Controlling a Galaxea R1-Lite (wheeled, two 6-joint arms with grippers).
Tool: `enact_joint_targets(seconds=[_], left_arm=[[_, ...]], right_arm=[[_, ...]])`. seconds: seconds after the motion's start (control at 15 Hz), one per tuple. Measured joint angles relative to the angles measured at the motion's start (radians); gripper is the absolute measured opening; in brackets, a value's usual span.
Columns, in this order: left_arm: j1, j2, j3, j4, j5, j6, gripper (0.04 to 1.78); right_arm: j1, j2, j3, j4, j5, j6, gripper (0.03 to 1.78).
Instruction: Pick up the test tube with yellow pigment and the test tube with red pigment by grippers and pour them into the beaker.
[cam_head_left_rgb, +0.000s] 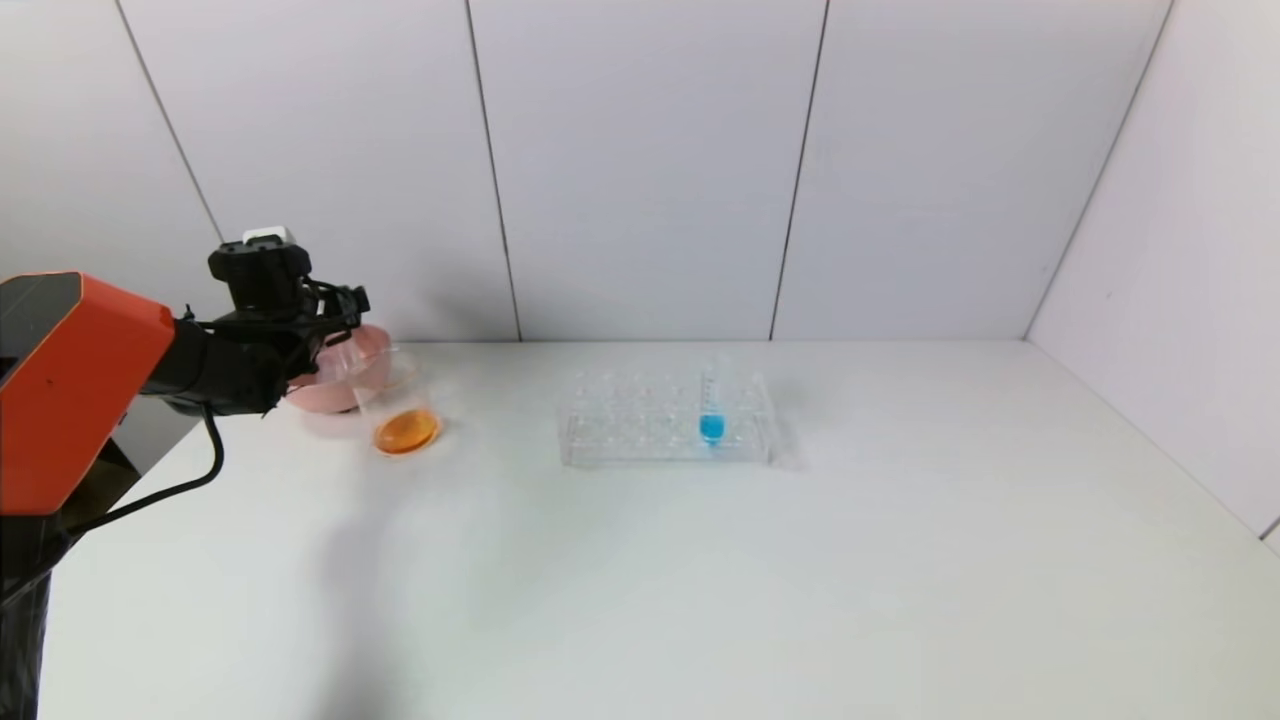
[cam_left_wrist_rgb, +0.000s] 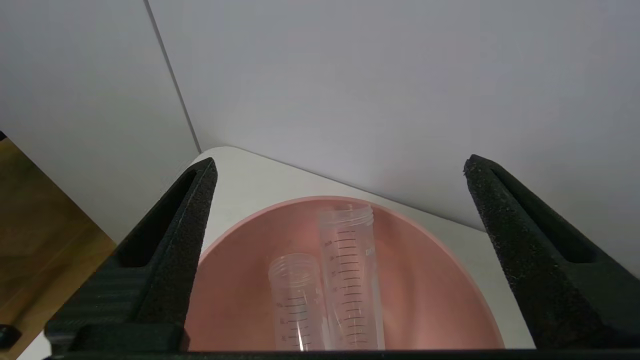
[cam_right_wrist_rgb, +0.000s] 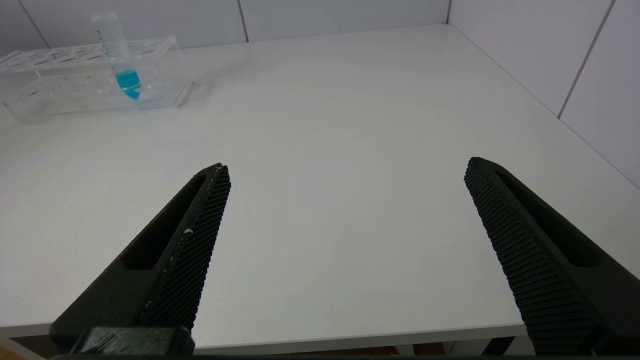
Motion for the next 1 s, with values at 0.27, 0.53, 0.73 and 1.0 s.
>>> enact_joint_targets(seconds=[0.27, 0.53, 0.73, 1.0], left_arm=[[-0.017, -0.097, 0.097, 0.002, -0.045, -0.004, 1.76], [-0.020, -0.199, 0.123, 0.019, -0.132, 0.010, 1.76], [0.007, -0.268, 0.122, -0.001, -0.175, 0.131, 1.76], [0.068, -0.428, 0.160, -0.016, -0.193, 0.211, 1.76]], right_arm=[[0.000, 0.000, 0.000, 0.000, 0.000, 0.000, 1.71], [0.000, 0.000, 0.000, 0.000, 0.000, 0.000, 1.71], [0.000, 0.000, 0.000, 0.000, 0.000, 0.000, 1.71], [0.000, 0.000, 0.000, 0.000, 0.000, 0.000, 1.71]])
